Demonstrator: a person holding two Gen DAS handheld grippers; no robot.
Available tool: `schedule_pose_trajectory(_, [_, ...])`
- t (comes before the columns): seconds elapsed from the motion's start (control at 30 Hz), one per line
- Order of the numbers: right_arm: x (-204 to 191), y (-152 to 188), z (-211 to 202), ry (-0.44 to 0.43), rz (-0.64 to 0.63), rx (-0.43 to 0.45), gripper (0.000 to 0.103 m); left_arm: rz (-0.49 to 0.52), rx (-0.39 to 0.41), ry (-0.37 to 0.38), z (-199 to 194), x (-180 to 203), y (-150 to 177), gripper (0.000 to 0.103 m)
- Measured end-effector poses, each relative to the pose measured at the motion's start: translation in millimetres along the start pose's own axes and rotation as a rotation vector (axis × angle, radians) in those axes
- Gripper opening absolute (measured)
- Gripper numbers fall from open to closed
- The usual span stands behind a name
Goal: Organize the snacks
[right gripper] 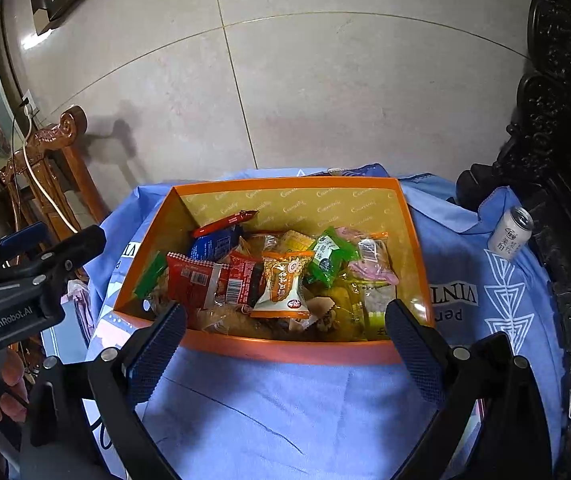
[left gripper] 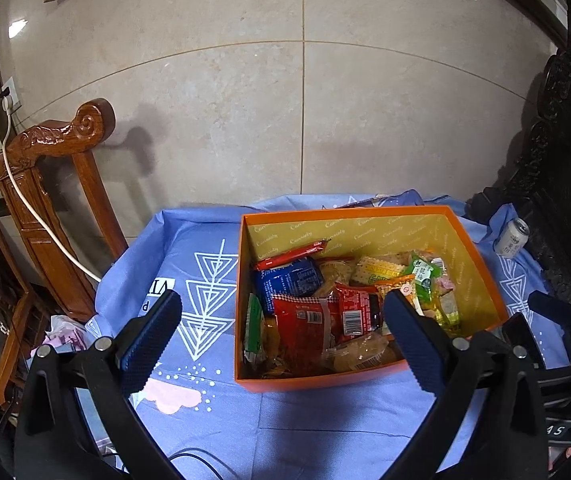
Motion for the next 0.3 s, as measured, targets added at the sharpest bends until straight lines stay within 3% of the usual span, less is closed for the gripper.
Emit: schedule_pose_trajectory(0.3, [0.2, 1.4, -0.4, 0.002, -0.003, 0.002, 0.100, -0.021, -0.012, 0.008, 1.8, -4.9, 1.7, 0.099])
Point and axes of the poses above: each gripper's, at about its wrist camera, not at the fingertips, and z roughly the way its jaws point, x to its right, y to its underside, the point moved 6 cm from there along z, roughly the way its jaws point, and after that the axes turned 14 degrees about z, right-handed, at the moved point
